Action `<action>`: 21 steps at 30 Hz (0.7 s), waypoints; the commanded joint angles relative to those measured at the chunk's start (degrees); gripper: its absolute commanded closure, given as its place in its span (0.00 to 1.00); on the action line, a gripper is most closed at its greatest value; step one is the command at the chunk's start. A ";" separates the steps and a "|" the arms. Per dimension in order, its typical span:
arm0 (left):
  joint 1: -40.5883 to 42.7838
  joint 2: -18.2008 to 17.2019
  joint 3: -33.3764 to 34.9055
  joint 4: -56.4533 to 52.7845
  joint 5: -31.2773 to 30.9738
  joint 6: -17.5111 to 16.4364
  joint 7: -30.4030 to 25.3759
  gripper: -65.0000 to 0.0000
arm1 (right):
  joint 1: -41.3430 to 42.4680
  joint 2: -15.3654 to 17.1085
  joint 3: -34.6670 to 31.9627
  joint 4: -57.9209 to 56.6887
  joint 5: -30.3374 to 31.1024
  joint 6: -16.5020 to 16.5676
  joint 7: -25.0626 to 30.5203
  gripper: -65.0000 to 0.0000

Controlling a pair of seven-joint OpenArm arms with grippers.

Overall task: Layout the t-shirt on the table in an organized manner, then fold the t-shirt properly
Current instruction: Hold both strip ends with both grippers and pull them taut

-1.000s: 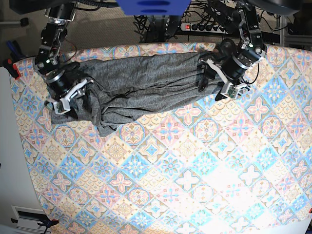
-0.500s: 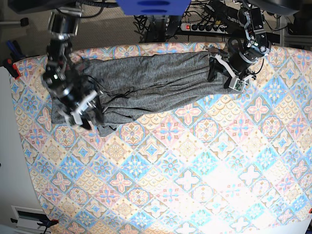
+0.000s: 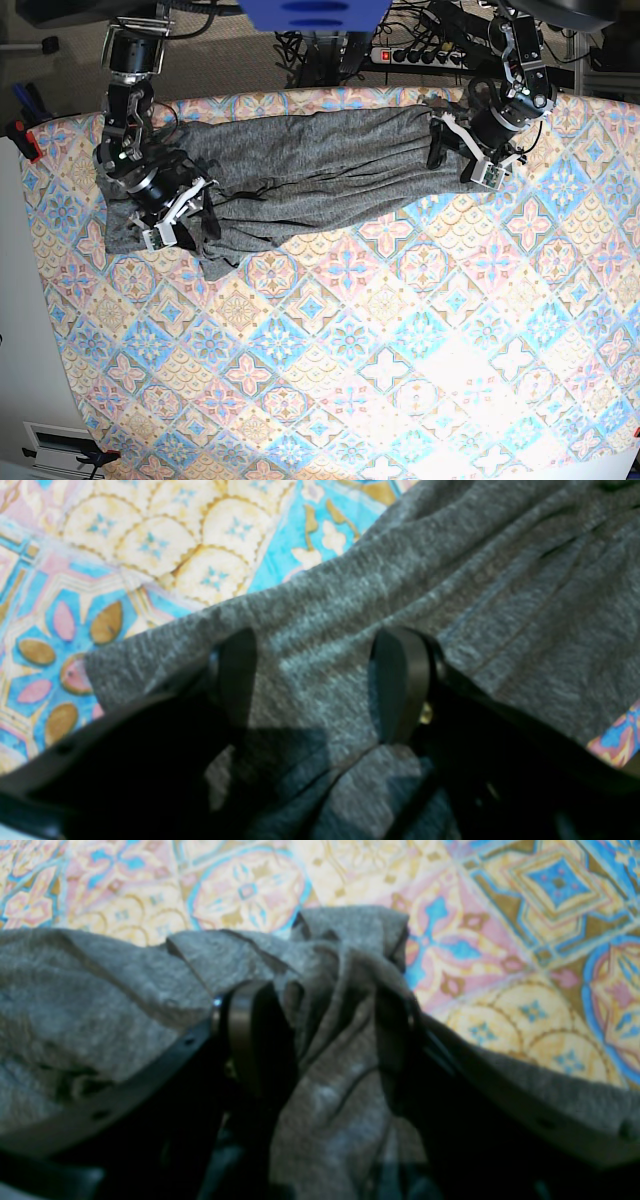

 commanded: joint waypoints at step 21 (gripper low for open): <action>-0.21 -0.43 0.09 0.78 -0.86 -0.14 -1.32 0.44 | 0.62 2.14 5.54 3.46 1.24 0.30 1.34 0.54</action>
